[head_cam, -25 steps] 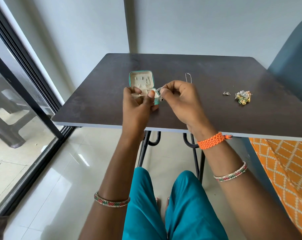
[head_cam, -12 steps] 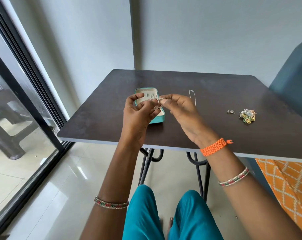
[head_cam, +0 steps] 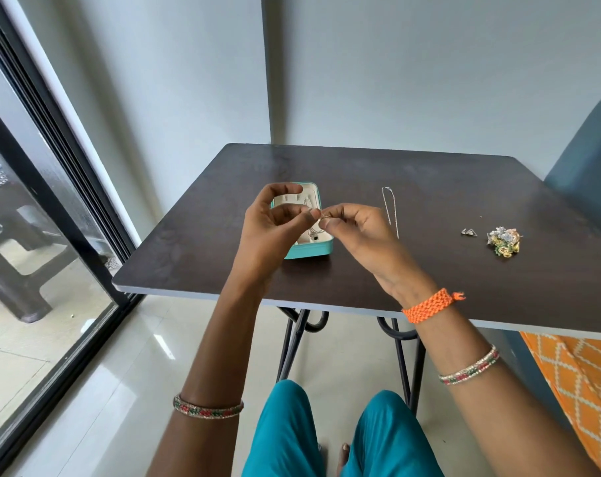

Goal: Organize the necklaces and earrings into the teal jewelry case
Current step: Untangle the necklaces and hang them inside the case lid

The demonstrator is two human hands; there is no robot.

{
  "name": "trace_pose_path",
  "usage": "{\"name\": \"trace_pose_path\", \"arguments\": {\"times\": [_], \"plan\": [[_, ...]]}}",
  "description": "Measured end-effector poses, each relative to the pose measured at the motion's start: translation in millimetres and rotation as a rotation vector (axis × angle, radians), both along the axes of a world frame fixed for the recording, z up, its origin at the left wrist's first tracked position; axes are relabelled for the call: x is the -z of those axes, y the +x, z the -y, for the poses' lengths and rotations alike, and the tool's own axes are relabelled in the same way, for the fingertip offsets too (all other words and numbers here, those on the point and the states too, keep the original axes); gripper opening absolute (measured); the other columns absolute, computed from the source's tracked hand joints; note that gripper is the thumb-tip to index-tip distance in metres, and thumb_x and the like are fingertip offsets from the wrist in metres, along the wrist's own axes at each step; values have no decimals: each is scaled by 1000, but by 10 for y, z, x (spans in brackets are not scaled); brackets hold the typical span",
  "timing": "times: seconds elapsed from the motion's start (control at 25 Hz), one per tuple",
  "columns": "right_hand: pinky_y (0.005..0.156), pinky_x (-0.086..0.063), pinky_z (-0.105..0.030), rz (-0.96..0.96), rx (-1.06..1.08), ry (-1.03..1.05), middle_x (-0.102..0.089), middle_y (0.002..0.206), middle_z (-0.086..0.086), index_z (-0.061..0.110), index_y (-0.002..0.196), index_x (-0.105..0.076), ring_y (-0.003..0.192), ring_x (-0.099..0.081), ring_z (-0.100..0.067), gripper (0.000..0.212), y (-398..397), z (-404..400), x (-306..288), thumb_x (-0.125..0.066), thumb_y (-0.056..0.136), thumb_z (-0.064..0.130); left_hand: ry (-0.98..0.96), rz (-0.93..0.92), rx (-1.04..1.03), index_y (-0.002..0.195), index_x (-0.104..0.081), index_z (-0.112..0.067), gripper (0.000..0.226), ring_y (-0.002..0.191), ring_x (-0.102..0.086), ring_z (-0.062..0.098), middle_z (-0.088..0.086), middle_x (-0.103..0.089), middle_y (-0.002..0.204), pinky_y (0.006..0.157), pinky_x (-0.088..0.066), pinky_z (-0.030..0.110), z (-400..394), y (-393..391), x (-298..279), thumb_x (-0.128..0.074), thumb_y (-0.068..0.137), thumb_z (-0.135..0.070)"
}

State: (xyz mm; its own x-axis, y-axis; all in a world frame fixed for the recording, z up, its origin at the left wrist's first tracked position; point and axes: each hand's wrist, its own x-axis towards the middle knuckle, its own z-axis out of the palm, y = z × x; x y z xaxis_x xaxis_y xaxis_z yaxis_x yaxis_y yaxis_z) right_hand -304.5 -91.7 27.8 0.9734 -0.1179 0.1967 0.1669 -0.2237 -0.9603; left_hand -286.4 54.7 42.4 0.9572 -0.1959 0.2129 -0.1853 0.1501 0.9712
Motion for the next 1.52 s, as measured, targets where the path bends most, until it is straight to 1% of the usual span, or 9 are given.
{"name": "trace_pose_path", "arguments": {"times": [0.32, 0.44, 0.56, 0.8, 0.92, 1.08, 1.24, 1.36, 1.52], "plan": [[85, -50, -23, 114, -45, -26, -70, 98, 2, 17, 98, -68, 92, -61, -7, 14, 44, -18, -180, -65, 87, 11, 228, 101, 56, 117, -55, -14, 39, 74, -63, 15, 19, -68, 88, 71, -50, 21, -115, 165, -187, -70, 82, -7], [81, -53, -19, 178, -127, -46, -71, 93, -1, 9, 100, -70, 84, -66, -4, 17, 80, -18, -314, -66, 85, 4, 228, 85, 53, 118, -56, -11, 40, 72, -63, 12, 17, -69, 85, 72, -50, 18, -122, 232, -202, -71, 81, -7], [81, -53, -18, 211, -137, -106, -72, 92, -7, 4, 100, -70, 82, -68, -4, 22, 168, -10, -362, -71, 78, 0, 160, -6, 61, 113, -61, -9, 34, 62, -61, 2, 6, -68, 78, 59, -45, 12, -134, 316, -185, -70, 80, -4], [73, -57, -26, 249, 65, -471, -73, 76, 2, 18, 81, -77, 74, -69, -7, 12, 392, 18, -364, -82, 70, 18, 103, -71, 10, 103, -63, -6, 26, 54, -61, -2, -1, -69, 66, 51, -41, 9, -93, 485, -12, -72, 78, -4], [63, -50, -18, 235, 217, -585, -73, 74, 7, 23, 78, -77, 67, -63, -3, 4, 543, -26, -293, -74, 75, 21, 89, -76, -64, 105, -63, -2, 26, 53, -60, -5, -2, -66, 71, 49, -41, 7, -38, 666, 143, -71, 81, -9], [87, -50, -37, 189, 244, -510, -69, 81, 9, 28, 71, -74, 90, -64, -14, 6, 978, 51, -187, -72, 70, 23, 233, -69, -360, 100, -65, -9, 21, 73, -63, 2, -6, -66, 79, 67, -46, 19, -15, 1198, 534, -57, 93, -28], [100, -25, -37, 78, 197, -565, -61, 121, 8, 30, 79, -75, 123, -46, -17, 11, 1368, 98, -90, -77, 70, 25, 529, -142, -364, 118, -60, -12, 42, 113, -56, 23, 6, -64, 117, 97, -39, 30, -18, 1685, 832, -40, 98, -43], [105, -16, -41, 5, 132, -619, -52, 138, 6, 28, 84, -76, 136, -31, -17, 14, 1565, 61, 9, -77, 71, 25, 655, -123, -217, 102, -63, -24, 40, 104, -51, 17, 0, -64, 101, 106, -18, 35, 30, 1856, 859, -32, 99, -50], [112, -11, -44, -50, 111, -607, -48, 143, 5, 30, 83, -75, 141, -24, -19, 12, 1806, -3, 281, -77, 71, 29, 520, -10, -217, 90, -64, -37, 25, 102, -62, 10, -14, -69, 89, 108, -27, 35, 2, 2016, 1057, -45, 85, -54]]}}
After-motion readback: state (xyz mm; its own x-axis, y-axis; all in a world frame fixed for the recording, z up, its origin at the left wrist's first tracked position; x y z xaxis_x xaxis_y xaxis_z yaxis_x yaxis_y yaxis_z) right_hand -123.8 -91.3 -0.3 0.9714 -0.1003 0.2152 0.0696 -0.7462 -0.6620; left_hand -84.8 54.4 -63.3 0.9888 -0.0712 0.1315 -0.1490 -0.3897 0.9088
